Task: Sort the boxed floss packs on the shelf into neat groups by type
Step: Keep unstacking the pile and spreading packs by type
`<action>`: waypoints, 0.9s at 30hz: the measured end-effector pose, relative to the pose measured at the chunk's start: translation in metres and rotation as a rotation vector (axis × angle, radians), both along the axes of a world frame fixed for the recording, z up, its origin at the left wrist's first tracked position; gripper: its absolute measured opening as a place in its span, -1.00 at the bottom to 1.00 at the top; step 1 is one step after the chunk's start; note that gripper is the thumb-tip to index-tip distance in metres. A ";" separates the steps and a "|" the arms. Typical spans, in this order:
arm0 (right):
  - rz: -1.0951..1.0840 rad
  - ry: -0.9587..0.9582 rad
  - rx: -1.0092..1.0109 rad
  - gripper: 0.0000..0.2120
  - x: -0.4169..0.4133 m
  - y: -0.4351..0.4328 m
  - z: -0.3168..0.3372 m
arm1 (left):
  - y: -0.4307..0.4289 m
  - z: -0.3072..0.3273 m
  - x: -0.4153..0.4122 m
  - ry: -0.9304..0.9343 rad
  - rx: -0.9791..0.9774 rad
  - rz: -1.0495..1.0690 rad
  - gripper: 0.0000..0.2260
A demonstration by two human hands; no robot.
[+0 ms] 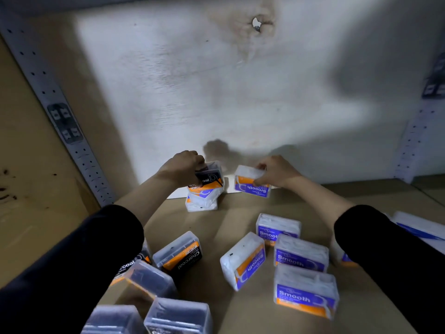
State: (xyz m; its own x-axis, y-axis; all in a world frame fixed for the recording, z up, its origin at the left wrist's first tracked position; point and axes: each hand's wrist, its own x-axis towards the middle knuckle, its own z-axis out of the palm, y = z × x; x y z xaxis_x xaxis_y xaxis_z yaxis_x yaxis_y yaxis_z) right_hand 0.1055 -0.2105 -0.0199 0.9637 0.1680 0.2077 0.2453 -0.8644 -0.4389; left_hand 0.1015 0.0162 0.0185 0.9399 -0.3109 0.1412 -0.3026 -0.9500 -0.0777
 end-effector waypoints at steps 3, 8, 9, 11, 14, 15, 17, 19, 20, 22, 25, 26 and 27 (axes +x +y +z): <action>0.003 0.000 0.033 -0.65 -0.021 -0.003 0.017 | -0.005 0.015 -0.024 0.006 0.008 0.002 -0.61; 0.014 0.006 0.047 -0.67 -0.069 -0.007 0.043 | -0.012 0.036 -0.067 0.011 -0.002 0.000 -0.59; 0.012 0.005 0.035 -0.66 -0.079 -0.008 0.047 | -0.013 0.039 -0.076 0.006 -0.009 -0.002 -0.60; 0.015 0.018 0.027 -0.66 -0.100 -0.010 0.052 | -0.014 0.042 -0.094 -0.007 -0.014 -0.009 -0.61; 0.021 0.039 0.022 -0.68 -0.129 -0.014 0.054 | -0.015 0.044 -0.119 -0.009 -0.014 -0.015 -0.61; 0.022 0.047 0.019 -0.67 -0.138 -0.016 0.053 | -0.015 0.044 -0.127 -0.006 -0.011 -0.015 -0.61; 0.026 0.062 0.019 -0.64 -0.154 -0.017 0.050 | -0.016 0.044 -0.141 0.004 -0.004 -0.017 -0.60; 0.029 0.086 0.026 -0.61 -0.170 -0.017 0.046 | -0.017 0.044 -0.152 0.009 0.007 -0.018 -0.61; 0.034 0.105 0.025 -0.62 -0.178 -0.016 0.043 | -0.017 0.044 -0.158 0.008 0.010 -0.018 -0.61; 0.048 0.134 -0.002 -0.62 -0.192 -0.015 0.036 | -0.019 0.044 -0.166 0.000 0.011 -0.023 -0.60; 0.058 0.141 -0.097 -0.55 -0.210 -0.011 0.022 | -0.020 0.044 -0.176 -0.007 0.013 -0.027 -0.59; 0.058 0.135 -0.125 -0.53 -0.214 -0.010 0.017 | -0.021 0.044 -0.179 -0.007 0.015 -0.027 -0.58; 0.054 0.127 -0.139 -0.52 -0.218 -0.008 0.012 | -0.021 0.044 -0.181 -0.007 0.018 -0.027 -0.57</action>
